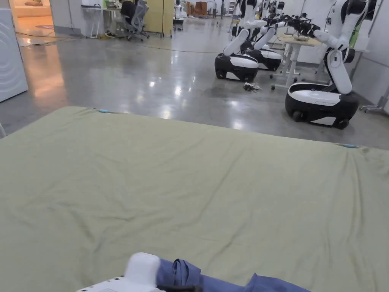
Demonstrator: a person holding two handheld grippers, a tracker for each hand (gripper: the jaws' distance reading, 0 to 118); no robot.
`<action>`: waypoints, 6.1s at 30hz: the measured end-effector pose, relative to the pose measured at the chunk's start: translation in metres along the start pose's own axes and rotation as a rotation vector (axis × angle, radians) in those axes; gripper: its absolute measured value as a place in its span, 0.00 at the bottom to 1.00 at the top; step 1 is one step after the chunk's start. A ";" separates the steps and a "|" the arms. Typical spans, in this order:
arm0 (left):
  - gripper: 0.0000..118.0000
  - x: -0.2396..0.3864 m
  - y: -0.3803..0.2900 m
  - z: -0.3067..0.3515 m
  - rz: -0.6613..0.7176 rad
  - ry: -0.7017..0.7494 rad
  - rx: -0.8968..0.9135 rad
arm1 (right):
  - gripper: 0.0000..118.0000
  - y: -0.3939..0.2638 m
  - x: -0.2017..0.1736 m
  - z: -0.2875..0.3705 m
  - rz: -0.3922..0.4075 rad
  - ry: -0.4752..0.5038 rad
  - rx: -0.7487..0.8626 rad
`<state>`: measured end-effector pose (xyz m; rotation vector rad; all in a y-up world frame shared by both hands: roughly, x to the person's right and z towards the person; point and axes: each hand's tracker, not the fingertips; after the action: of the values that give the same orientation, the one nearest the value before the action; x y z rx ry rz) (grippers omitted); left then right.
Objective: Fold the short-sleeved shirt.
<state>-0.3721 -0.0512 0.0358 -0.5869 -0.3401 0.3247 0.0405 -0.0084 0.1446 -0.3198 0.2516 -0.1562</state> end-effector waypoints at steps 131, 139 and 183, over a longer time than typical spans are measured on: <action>0.91 -0.041 -0.044 -0.033 0.278 -0.231 -0.074 | 0.00 -0.069 0.012 -0.192 -0.315 0.163 -0.524; 0.86 -0.044 -0.081 -0.139 0.874 -0.652 -0.293 | 0.00 -0.080 0.023 -0.184 -0.405 0.140 -0.456; 0.85 -0.304 0.087 0.197 0.031 0.588 -0.074 | 0.00 -0.039 -0.090 -0.131 -0.261 0.262 -0.379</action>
<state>-0.7401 -0.0069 0.0719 -0.7310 0.2245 0.1578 -0.0852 -0.0657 0.0566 -0.7110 0.5010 -0.4120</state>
